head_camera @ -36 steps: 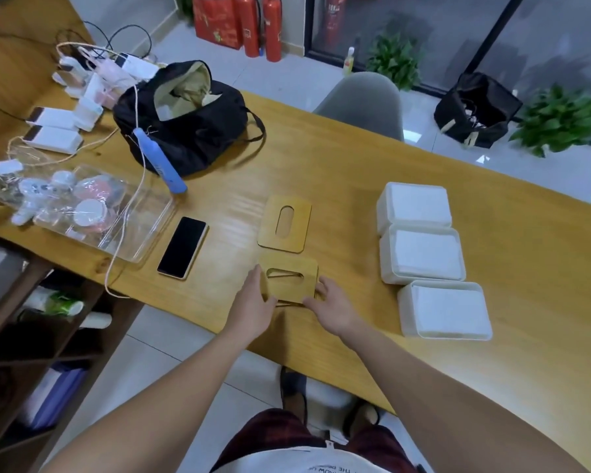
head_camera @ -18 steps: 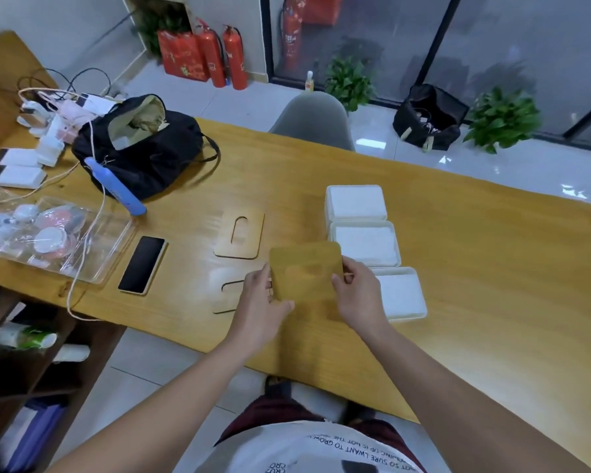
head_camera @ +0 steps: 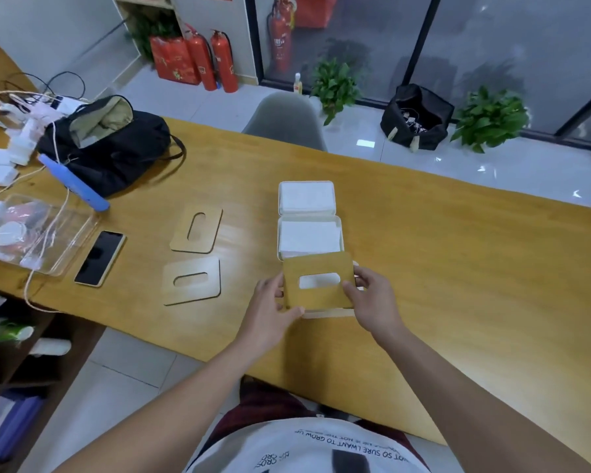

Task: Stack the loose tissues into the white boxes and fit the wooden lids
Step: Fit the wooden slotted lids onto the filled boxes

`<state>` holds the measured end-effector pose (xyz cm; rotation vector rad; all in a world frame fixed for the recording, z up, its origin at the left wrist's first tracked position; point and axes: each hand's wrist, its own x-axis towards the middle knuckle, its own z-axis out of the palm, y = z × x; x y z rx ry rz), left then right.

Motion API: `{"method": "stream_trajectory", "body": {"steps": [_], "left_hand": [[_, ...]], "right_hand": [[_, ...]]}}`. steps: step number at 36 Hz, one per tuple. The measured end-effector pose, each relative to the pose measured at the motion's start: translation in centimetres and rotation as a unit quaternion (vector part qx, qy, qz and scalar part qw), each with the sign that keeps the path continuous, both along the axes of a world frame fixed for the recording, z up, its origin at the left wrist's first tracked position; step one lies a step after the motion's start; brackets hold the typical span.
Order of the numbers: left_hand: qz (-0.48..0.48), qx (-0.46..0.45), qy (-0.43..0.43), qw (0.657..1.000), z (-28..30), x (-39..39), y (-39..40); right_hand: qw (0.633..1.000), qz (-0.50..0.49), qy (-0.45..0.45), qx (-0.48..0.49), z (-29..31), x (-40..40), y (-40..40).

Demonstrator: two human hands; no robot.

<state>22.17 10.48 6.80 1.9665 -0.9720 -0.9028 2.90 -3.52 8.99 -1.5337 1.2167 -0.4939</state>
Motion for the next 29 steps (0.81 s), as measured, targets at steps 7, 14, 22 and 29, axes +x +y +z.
{"method": "stream_trajectory", "body": {"steps": [7, 14, 22, 29], "left_hand": [[0.021, 0.051, -0.025, 0.998, -2.0, -1.8, -1.1], [0.045, 0.068, -0.022, 0.996, -2.4, -2.4, -1.6], [0.050, 0.073, -0.026, 0.996, -2.5, -3.5, -1.2], [0.071, 0.075, -0.022, 0.994, -2.4, -4.0, -1.3]], "right_hand": [[0.999, 0.002, 0.027, 0.034, -2.5, -1.8, -2.0], [0.997, 0.002, 0.038, 0.062, -4.0, -1.9, -3.1], [0.997, 0.008, 0.040, 0.072, -4.6, -2.4, -3.8], [0.995, 0.004, 0.037, 0.089, -4.9, -2.2, -4.0]]}}
